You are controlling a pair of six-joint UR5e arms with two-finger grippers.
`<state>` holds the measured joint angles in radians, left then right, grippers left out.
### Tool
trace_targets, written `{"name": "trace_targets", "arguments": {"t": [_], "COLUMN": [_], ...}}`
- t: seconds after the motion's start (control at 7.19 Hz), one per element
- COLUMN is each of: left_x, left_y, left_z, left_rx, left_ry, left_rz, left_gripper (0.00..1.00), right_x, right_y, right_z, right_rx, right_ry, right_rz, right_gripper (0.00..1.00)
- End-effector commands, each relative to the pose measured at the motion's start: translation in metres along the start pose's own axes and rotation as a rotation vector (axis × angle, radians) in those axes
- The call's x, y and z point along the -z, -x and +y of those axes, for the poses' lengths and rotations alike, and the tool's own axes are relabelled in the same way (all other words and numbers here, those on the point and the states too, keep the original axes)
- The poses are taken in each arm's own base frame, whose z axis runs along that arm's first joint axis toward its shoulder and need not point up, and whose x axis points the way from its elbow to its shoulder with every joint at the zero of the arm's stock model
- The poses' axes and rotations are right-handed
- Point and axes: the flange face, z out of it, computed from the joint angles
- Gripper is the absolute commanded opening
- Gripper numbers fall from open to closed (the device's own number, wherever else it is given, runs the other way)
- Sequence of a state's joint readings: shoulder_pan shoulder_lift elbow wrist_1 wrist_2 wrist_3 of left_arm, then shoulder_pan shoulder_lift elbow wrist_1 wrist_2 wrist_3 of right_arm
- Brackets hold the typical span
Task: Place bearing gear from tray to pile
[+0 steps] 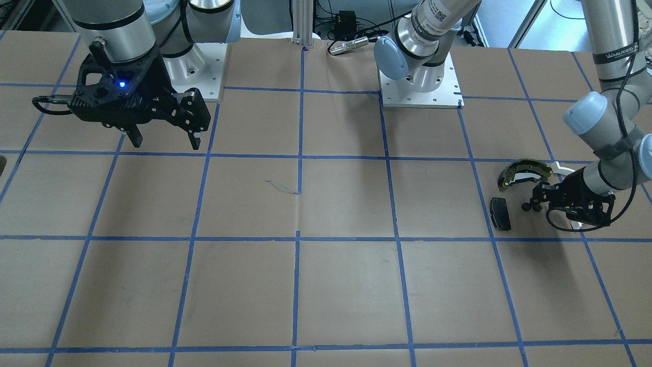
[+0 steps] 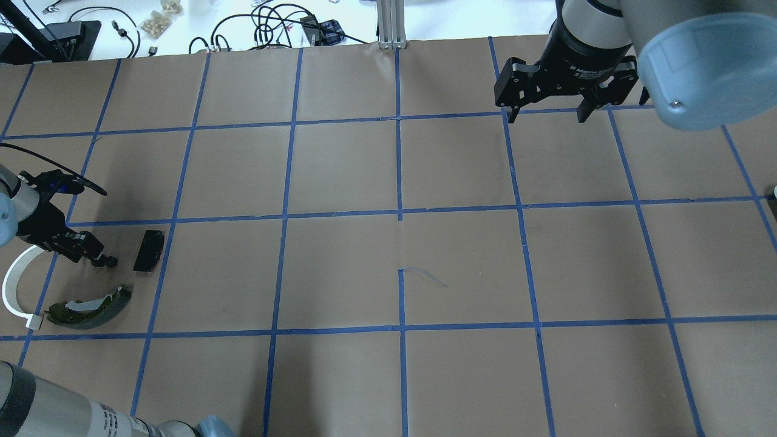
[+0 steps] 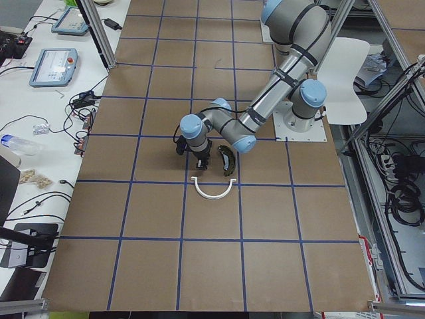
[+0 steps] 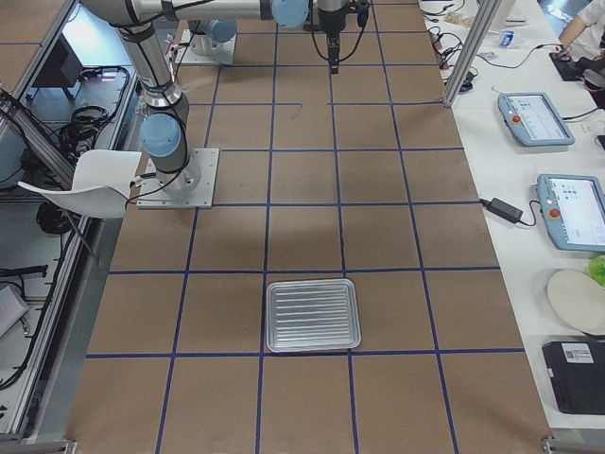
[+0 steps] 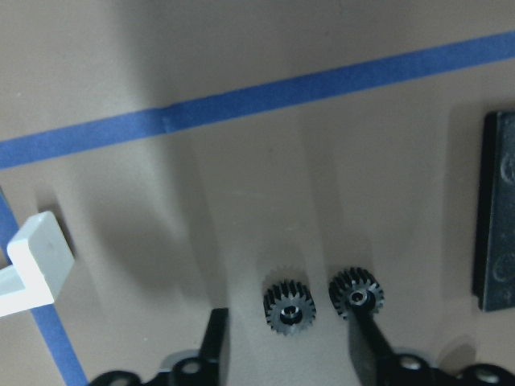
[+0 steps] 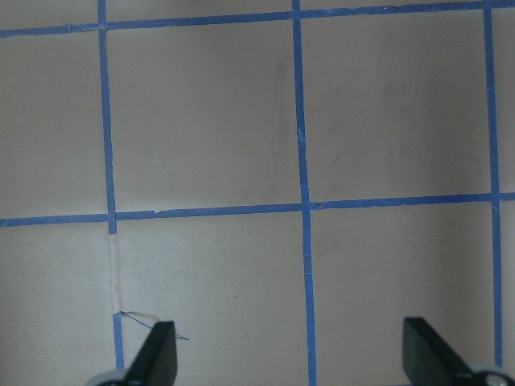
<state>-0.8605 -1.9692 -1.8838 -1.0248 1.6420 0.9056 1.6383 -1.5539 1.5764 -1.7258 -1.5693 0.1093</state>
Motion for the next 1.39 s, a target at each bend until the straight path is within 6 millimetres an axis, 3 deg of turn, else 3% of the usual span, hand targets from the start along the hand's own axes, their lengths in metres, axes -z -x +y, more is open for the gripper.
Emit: {"name": "trace_targets", "arguments": {"t": [0.0, 0.14, 0.42, 0.7, 0.84, 1.11, 1.25], "left_x": [0.019, 0.035, 0.085, 0.135, 0.175, 0.24, 0.264], "left_y": [-0.006, -0.008, -0.047, -0.113, -0.152, -0.224, -0.274], "left_z": [-0.001, -0.01, -0.039, -0.05, -0.052, -0.049, -0.047], "left_rx": [-0.01, -0.012, 0.089, 0.168, 0.258, 0.221, 0.179], "left_ry": [0.007, -0.009, -0.029, -0.071, -0.125, -0.11, -0.133], "left_rz": [-0.01, -0.03, -0.046, -0.068, 0.002, -0.033, -0.108], "left_gripper": [0.81, 0.81, 0.82, 0.87, 0.98, 1.0, 1.0], "right_x": [-0.001, -0.001, -0.001, -0.001, -0.001, -0.002, -0.002], "right_y": [0.0, 0.0, 0.002, 0.002, 0.002, 0.002, 0.002], "right_z": [-0.001, -0.001, 0.0, 0.0, 0.0, -0.001, 0.0], "right_rx": [0.0, 0.0, -0.007, -0.007, -0.007, -0.004, -0.004], "right_ry": [0.002, 0.002, 0.002, 0.002, 0.002, 0.004, 0.004], "right_rz": [-0.001, 0.0, -0.002, -0.002, -0.002, -0.002, 0.0], "right_gripper": [1.0, 1.0, 1.0, 1.0, 1.0, 1.0, 1.0]}}
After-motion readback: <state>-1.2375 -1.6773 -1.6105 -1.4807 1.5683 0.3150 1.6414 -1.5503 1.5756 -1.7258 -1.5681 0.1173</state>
